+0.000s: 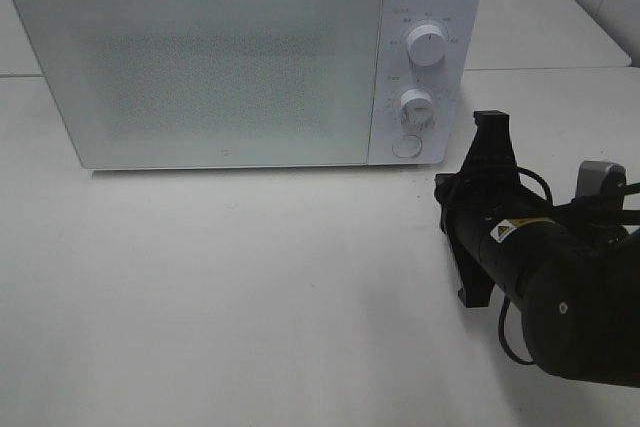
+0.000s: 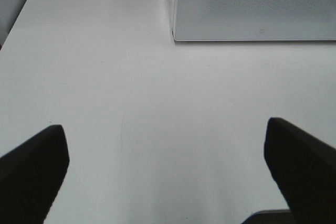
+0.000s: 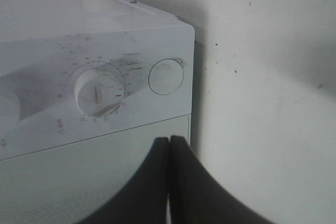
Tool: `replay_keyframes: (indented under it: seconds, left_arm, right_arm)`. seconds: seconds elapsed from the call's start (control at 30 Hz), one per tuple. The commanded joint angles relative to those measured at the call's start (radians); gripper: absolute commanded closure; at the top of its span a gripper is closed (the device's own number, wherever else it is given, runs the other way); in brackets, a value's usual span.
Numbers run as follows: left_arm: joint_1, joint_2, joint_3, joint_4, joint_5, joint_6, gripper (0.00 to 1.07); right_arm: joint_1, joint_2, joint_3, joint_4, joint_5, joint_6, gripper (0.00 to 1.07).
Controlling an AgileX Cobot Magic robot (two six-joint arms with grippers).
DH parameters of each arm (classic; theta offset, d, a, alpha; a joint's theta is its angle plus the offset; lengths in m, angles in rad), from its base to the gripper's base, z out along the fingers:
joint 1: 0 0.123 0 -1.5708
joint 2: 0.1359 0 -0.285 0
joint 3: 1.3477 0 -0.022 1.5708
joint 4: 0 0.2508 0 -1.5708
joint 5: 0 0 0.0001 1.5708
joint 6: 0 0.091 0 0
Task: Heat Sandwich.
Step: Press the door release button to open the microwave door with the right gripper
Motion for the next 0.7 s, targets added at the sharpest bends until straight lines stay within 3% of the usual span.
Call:
replay_keyframes:
  seconds: [0.03,0.4,0.7]
  left_arm:
    - [0.000,-0.016,0.002,-0.005,-0.003,-0.009,0.10]
    - [0.000,-0.016,0.002,-0.005,-0.003,-0.009,0.10]
    - [0.000,-0.016,0.002,-0.005,-0.003,-0.009,0.10]
  right_arm:
    - [-0.004,-0.004,-0.006,-0.004,0.004,0.005,1.07]
    - [-0.096,0.014,-0.080,-0.099,0.093,-0.022,1.07]
    - [-0.155,0.142,-0.203,-0.191,0.129,0.020,1.07]
